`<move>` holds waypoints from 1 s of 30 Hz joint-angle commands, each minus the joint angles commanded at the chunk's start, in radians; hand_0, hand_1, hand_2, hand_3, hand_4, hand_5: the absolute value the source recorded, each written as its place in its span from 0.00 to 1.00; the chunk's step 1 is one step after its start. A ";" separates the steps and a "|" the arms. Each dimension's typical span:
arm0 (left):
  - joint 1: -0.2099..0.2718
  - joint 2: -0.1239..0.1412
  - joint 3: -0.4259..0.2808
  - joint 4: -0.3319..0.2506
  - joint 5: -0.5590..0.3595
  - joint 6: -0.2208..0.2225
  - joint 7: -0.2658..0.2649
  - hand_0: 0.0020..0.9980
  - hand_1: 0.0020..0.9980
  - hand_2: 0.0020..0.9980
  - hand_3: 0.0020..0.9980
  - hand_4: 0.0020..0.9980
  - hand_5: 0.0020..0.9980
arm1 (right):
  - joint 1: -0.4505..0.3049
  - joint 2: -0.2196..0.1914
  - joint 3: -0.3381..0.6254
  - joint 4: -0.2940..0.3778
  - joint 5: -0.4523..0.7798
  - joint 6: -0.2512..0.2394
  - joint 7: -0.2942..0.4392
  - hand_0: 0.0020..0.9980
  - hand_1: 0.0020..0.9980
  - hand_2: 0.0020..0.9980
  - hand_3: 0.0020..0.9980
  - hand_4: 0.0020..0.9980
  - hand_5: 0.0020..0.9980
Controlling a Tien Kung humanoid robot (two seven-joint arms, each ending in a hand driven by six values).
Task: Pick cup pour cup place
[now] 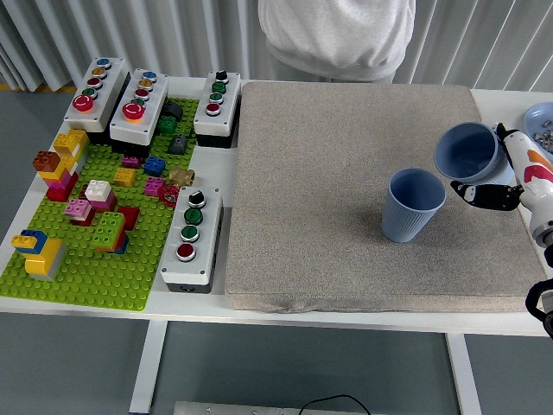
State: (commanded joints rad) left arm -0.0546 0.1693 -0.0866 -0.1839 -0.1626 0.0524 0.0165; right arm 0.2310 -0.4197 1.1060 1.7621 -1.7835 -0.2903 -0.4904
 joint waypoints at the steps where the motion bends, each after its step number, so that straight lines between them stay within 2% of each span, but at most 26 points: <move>1: 0.000 0.000 0.000 0.000 0.000 0.000 0.000 0.74 0.73 0.80 0.67 0.52 0.91 | 0.000 0.001 0.000 0.000 0.000 0.000 0.000 0.81 0.69 0.60 0.70 0.78 0.17; 13: 0.003 0.000 -0.003 0.000 0.003 0.001 0.001 0.74 0.73 0.80 0.67 0.52 0.91 | 0.001 0.000 -0.005 0.001 -0.015 -0.002 0.000 0.81 0.69 0.60 0.70 0.78 0.17; 30: 0.001 0.001 -0.002 -0.001 0.003 0.001 0.000 0.74 0.73 0.80 0.67 0.52 0.91 | 0.010 -0.007 -0.028 0.017 -0.102 0.011 -0.036 0.81 0.69 0.60 0.70 0.78 0.17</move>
State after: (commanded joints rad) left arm -0.0535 0.1699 -0.0888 -0.1847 -0.1599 0.0532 0.0170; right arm 0.2412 -0.4262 1.0782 1.7790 -1.8855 -0.2797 -0.5266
